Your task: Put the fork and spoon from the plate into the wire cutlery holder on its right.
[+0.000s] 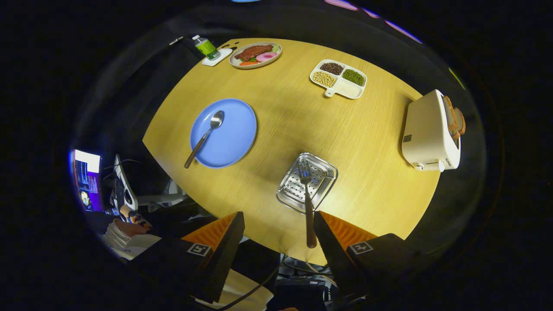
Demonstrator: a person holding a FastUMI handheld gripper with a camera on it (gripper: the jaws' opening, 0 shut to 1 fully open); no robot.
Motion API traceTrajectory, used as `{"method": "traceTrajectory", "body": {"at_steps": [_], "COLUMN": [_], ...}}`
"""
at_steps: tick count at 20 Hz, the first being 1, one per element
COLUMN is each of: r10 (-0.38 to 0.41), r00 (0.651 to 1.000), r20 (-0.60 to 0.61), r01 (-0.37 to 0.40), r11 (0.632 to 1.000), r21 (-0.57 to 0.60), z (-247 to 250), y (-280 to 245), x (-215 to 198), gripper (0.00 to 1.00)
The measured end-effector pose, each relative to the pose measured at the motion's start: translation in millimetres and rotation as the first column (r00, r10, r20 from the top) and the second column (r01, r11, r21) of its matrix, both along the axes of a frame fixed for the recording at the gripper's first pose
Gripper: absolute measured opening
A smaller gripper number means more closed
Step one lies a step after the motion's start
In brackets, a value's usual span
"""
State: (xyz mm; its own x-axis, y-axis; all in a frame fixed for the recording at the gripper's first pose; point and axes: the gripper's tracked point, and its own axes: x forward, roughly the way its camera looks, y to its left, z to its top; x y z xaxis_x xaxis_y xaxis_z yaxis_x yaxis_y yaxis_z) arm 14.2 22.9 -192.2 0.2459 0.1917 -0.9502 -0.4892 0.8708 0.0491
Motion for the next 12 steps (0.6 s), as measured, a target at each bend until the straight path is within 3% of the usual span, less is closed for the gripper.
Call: {"method": "traceTrajectory", "body": {"at_steps": [6,12], "r10": [-0.052,-0.026], "r00": [0.992,0.979], "r20": [0.119,0.203], "r01": [0.04,-0.017], "r11": [0.993,0.978], "r21": [0.107,0.206], "z": [14.8,3.7], "y": [28.0,103.9], "x": [-49.1,-59.6], "gripper": [1.0,1.0]}}
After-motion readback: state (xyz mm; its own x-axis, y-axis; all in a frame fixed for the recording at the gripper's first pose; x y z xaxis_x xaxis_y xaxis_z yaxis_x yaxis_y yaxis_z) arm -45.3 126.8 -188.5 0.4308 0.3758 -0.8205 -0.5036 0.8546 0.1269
